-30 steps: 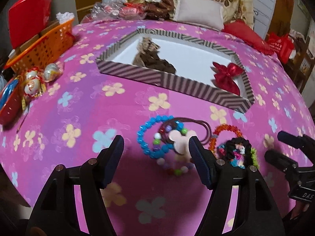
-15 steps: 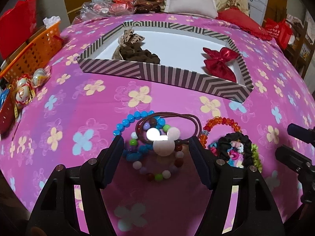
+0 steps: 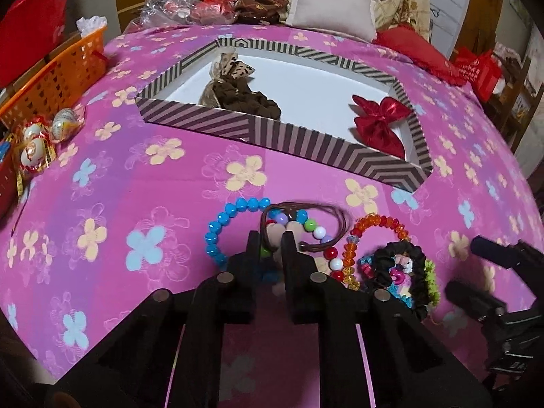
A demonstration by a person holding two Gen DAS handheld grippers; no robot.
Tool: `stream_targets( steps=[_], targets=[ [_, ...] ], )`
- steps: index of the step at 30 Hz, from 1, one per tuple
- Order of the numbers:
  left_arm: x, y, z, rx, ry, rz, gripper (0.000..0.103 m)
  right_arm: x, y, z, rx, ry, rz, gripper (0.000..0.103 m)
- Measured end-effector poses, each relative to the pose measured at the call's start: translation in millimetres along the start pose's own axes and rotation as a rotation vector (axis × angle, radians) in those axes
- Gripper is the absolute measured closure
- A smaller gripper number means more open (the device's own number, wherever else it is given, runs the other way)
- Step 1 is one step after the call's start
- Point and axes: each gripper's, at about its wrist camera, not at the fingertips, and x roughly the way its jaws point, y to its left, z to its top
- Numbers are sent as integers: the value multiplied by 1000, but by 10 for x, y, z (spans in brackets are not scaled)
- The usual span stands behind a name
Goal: Organize jewelry
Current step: 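Close the left gripper on the blue beaded bracelet and hair tie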
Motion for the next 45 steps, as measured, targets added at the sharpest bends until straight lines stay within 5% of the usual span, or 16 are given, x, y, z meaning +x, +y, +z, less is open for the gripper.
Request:
stream_targets(
  steps=[6,12,25,29,31,32,45],
  targets=[
    [-53,50,-20,-5,-5,-18,93,66,139,5,-46,11,-2,32],
    [-56,-49,-31,42,-23,-27,62,71,80,10,-24,16,-5,32],
    [262,-181,5,93,40,55,61,59,30,15,-11,23,-1,32],
    [273,-156,22,80,41,34,64,79,65,18,-26,24,4,32],
    [271,-136,32,72,40,21,86,105,69,21,-27,29,3,32],
    [272,-120,40,69,42,12,88,116,69,24,-26,32,3,32],
    [60,65,68,-4,13,-90,88,124,121,55,-35,15,31,32]
  ],
)
